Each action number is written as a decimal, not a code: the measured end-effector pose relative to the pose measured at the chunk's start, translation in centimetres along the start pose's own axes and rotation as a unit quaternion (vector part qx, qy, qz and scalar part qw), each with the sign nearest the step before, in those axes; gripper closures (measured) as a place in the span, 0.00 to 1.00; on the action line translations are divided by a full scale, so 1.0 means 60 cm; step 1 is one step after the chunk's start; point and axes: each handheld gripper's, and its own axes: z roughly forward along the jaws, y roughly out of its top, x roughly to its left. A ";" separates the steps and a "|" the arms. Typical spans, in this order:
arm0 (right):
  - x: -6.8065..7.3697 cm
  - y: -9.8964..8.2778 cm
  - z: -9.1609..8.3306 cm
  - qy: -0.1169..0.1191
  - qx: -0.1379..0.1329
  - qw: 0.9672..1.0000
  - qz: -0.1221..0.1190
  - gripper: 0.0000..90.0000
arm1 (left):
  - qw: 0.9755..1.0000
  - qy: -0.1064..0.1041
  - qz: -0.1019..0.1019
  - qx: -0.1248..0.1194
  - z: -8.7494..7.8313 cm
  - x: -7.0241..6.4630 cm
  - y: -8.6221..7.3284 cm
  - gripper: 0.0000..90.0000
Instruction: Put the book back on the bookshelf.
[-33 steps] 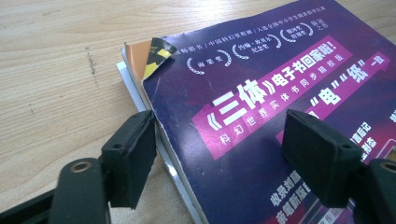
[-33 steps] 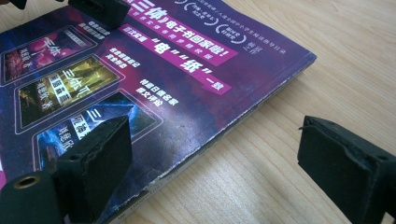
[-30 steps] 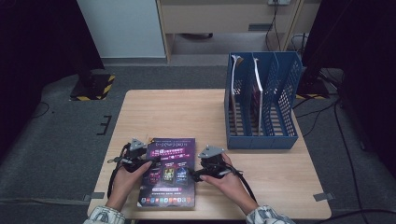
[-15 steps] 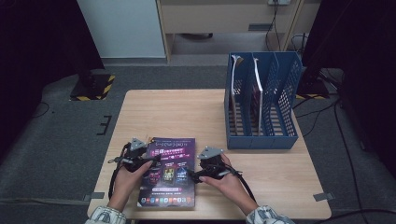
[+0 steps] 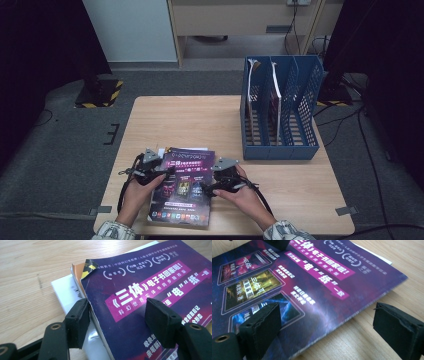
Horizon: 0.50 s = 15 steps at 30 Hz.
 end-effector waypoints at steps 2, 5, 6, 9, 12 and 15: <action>-0.001 -0.001 0.001 0.002 0.001 1.000 0.005 0.08 | 1.000 0.000 0.005 0.000 0.000 -0.002 0.000 0.40; -0.003 -0.002 0.001 0.005 0.001 1.000 0.010 0.08 | 1.000 -0.001 0.005 0.001 0.000 -0.002 -0.001 0.40; -0.003 -0.002 0.002 0.006 0.001 1.000 0.013 0.08 | 1.000 -0.001 0.004 0.000 0.001 -0.002 -0.001 0.39; -0.006 -0.004 0.003 0.011 0.001 1.000 0.022 0.07 | 1.000 -0.002 0.004 -0.001 0.002 -0.002 -0.001 0.38; -0.011 -0.006 0.006 0.020 0.001 0.999 0.037 0.06 | 1.000 -0.004 0.003 -0.002 0.002 -0.001 -0.002 0.38; -0.016 -0.007 0.009 0.032 0.003 0.998 0.050 0.05 | 1.000 -0.003 0.003 -0.002 0.002 -0.001 -0.002 0.38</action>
